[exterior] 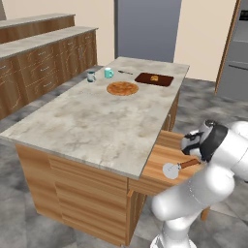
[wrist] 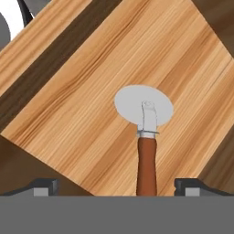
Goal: Take the pizza cutter from the drawer on the right and place it on the dining counter for cutting.
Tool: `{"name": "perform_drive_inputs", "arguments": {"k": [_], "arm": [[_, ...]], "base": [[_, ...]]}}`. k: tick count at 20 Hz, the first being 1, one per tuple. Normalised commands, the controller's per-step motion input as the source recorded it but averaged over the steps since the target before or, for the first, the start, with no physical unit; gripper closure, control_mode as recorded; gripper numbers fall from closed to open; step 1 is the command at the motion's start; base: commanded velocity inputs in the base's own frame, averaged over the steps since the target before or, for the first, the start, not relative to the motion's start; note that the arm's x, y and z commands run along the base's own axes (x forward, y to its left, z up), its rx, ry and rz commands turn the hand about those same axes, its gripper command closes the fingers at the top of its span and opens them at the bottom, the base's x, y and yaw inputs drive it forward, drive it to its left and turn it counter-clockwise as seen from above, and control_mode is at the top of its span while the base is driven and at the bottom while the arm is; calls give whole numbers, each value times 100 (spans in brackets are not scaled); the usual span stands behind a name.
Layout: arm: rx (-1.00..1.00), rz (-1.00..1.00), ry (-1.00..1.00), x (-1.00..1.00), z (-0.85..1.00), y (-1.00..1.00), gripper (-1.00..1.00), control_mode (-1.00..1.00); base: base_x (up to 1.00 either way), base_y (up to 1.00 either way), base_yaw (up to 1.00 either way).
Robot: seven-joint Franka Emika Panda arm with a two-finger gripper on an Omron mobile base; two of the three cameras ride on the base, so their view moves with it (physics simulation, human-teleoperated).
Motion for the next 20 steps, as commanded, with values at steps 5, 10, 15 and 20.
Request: {"name": "perform_drive_inputs", "arguments": {"k": [5, 10, 15, 20], "arm": [[0, 0, 0, 13, -18, -13, -100, -100], [0, 0, 1, 13, -15, -4, -100, -100], [0, 1, 0, 17, -14, -12, -100, -100], [1, 1, 0, 15, -11, -17, -100, -100]], "base": [[0, 0, 0], [0, 0, 0], [0, 0, 0], [0, 0, 0]]}}
